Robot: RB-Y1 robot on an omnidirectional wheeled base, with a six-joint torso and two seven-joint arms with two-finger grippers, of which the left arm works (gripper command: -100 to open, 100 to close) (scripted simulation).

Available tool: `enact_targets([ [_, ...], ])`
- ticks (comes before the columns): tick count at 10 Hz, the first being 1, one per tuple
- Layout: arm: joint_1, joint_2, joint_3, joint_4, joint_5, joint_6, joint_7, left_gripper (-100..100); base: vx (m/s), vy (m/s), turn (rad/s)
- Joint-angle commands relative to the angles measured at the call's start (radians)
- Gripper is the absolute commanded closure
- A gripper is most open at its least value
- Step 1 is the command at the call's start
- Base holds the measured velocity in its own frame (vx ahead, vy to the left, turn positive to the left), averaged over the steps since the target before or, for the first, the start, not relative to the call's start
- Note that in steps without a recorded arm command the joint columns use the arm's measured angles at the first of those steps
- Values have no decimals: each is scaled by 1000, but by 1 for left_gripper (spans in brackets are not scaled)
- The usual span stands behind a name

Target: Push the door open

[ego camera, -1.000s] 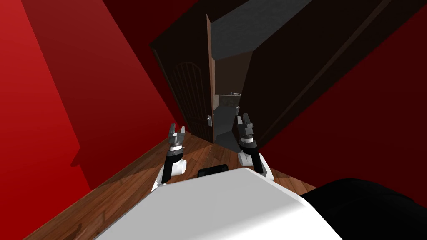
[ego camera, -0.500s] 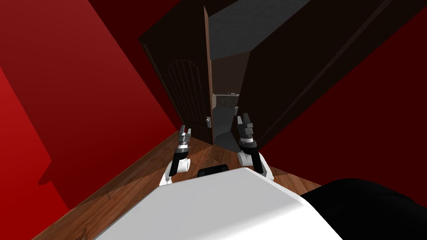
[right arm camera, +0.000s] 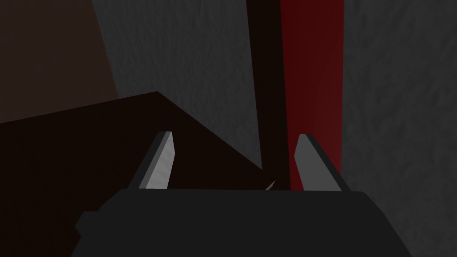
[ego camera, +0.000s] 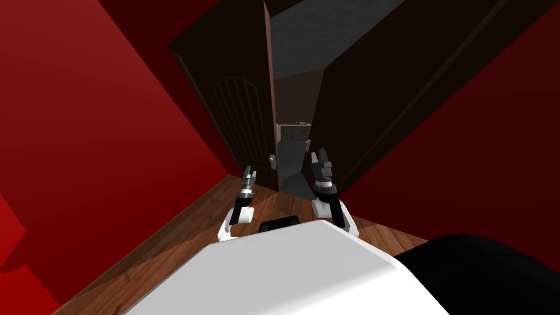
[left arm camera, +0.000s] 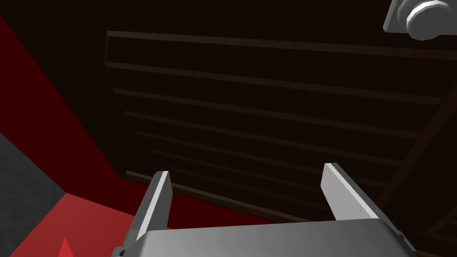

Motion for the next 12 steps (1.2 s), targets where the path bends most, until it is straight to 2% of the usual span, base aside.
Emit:
enact_targets([
  [1, -16, 4, -16, 45, -3, 18, -1, -100, 94, 67, -99],
  [9, -116, 4, -78, 266, -18, 91, -5, -100, 84, 65, -102],
  [10, -136, 2, -91, 311, -20, 105, -6, -100, 115, 89, -122],
  [12, -161, -1, -106, 366, -24, 123, -7, -100, 122, 87, -112],
])
